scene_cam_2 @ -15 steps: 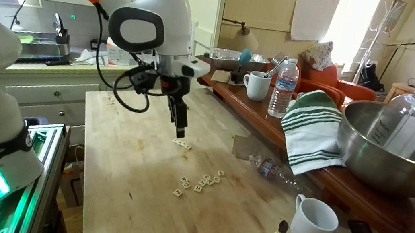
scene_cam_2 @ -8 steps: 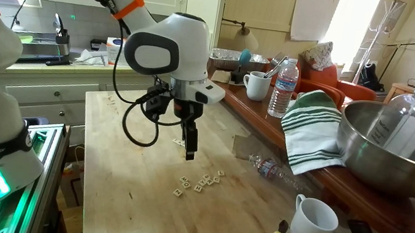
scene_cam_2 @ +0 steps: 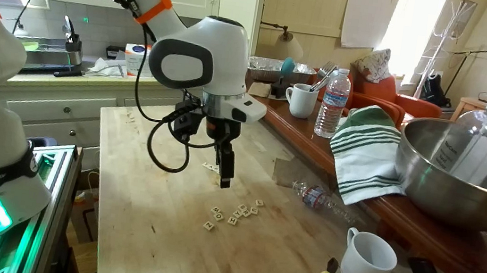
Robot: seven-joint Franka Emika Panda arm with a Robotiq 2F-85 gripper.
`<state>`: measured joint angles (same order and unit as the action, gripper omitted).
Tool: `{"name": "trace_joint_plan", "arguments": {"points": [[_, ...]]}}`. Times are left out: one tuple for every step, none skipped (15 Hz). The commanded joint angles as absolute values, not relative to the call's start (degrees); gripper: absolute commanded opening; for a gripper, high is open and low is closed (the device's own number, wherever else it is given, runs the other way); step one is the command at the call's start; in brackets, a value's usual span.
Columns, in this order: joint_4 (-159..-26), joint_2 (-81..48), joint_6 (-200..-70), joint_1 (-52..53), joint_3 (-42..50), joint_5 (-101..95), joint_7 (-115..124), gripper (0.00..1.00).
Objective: Use the tiles to create the word 'Tapes'.
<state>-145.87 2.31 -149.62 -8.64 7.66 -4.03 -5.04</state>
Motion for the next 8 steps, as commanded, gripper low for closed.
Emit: {"name": "trace_joint_plan", "arguments": {"points": [[-145.0,-0.3,-153.5,-8.4,7.7,-4.1,-4.5,1.0],[-144.9,-0.9,-154.8,-8.3,7.7,-3.9,-4.9,1.0],[-145.0,-1.3,-156.2,-8.4,7.8,-4.1,-5.0,1.0],[-144.8,-1.9,-156.8,-8.3,7.7,-3.6,-5.2,1.0],[-144.6,-2.6,-157.5,-8.2,7.7,-2.9,-5.6,1.0],[-144.5,-3.4,-158.4,-8.3,7.7,-2.7,-5.5,0.94],[-144.1,-4.2,-158.8,-8.2,7.5,-1.9,-6.3,0.73],[-143.8,-4.9,-159.6,-8.3,7.5,-1.8,-6.1,0.7]]}}
